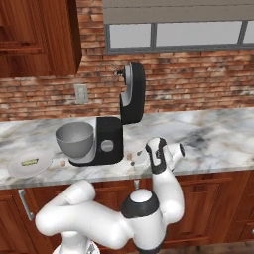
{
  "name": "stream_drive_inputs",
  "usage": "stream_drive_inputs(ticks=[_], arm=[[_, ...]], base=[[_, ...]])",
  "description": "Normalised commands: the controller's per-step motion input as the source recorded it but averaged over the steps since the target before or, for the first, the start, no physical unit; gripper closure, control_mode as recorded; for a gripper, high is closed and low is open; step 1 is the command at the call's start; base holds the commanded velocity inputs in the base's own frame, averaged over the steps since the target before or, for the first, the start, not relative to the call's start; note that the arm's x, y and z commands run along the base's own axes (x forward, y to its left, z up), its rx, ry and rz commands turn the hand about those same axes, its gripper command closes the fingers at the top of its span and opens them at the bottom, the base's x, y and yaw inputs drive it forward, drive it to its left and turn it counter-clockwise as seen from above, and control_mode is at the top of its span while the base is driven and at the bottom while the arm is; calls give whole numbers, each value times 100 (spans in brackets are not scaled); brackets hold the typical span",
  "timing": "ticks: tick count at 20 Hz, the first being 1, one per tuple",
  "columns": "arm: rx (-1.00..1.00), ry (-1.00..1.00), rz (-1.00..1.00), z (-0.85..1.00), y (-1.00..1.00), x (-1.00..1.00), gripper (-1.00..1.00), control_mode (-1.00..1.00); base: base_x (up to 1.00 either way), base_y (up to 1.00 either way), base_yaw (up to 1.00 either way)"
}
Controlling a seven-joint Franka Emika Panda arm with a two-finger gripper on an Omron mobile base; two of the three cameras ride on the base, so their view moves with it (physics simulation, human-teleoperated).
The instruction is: Add butter and sugar cubes to the stand mixer bowl and then turn on the stand mixer to begin making frosting.
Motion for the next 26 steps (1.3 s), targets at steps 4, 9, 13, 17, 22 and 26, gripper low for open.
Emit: stream_drive_inputs(ticks=[4, 9, 13, 17, 22, 26], arm=[[0, 0, 0, -21, 2, 23, -100, -100], [0, 0, 0, -21, 5, 17, -100, -100], [0, 0, 0, -24, 12, -1, -100, -100], [0, -6, 0, -17, 17, -17, -100, -100], [0, -6, 0, -12, 27, -10, -100, -100], [3, 1, 0, -17, 35, -17, -100, -100]], base=[[0, 0, 0], [0, 0, 0], [0, 0, 0], [0, 0, 0], [0, 0, 0], [0, 0, 0]])
